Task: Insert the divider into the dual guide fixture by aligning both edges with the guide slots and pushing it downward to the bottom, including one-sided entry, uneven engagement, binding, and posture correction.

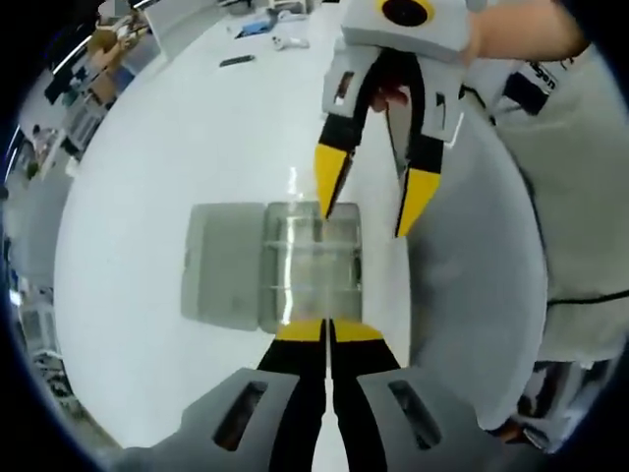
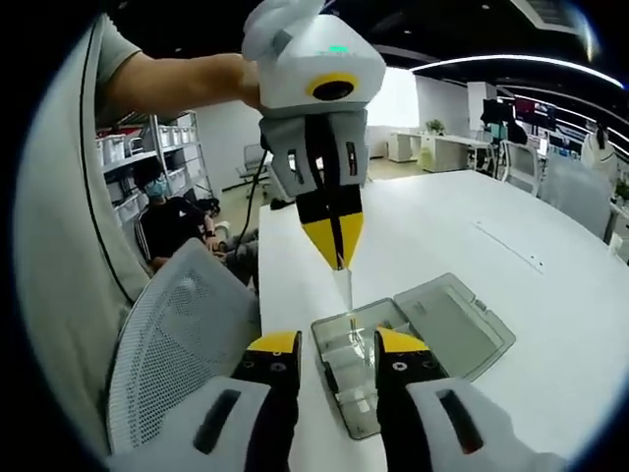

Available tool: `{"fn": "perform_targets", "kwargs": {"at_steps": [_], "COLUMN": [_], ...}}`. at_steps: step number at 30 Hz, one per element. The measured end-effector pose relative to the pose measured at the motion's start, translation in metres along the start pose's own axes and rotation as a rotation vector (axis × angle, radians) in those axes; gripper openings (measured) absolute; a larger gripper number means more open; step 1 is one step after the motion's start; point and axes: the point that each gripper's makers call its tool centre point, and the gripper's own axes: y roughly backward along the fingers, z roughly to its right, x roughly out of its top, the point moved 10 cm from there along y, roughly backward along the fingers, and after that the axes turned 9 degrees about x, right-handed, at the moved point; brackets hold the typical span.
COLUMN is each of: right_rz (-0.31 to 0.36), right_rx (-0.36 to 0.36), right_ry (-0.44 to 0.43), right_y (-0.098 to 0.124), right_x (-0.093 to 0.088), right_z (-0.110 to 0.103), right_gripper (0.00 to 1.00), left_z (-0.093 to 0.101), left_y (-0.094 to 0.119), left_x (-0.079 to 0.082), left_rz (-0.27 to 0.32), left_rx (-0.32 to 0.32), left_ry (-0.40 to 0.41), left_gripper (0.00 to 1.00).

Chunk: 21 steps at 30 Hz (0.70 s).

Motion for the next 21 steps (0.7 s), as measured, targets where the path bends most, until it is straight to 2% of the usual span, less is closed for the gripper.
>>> {"fn": "perform_targets", "kwargs": {"at_steps": [8,12,21], "right_rz": [-0.007,-0.014,-0.015], "right_rx": [-0.019,-0.036,-0.051], "right_ry": [-0.01,-0.02,-0.036], "right_y": [0.003,0.004,0.007], "right_x": [-0.004,-0.006,-0.008], "right_z": [0.001,0.001,0.003], "right_gripper": [0.35,0.42,0.48], "left_z": [-0.002,-0.003,-0.002], "left_y": [-0.008,-0.013,-0.023], "left_x": [0.002,0.002,-0.002], "left_rz": [-0.017,-0.025,-0.038], "left_rx": [-0.004,-0.003,0.003], "left_ry": [0.007,0.01,0.019], "left_gripper": [0.0,0.0,0.0]}}
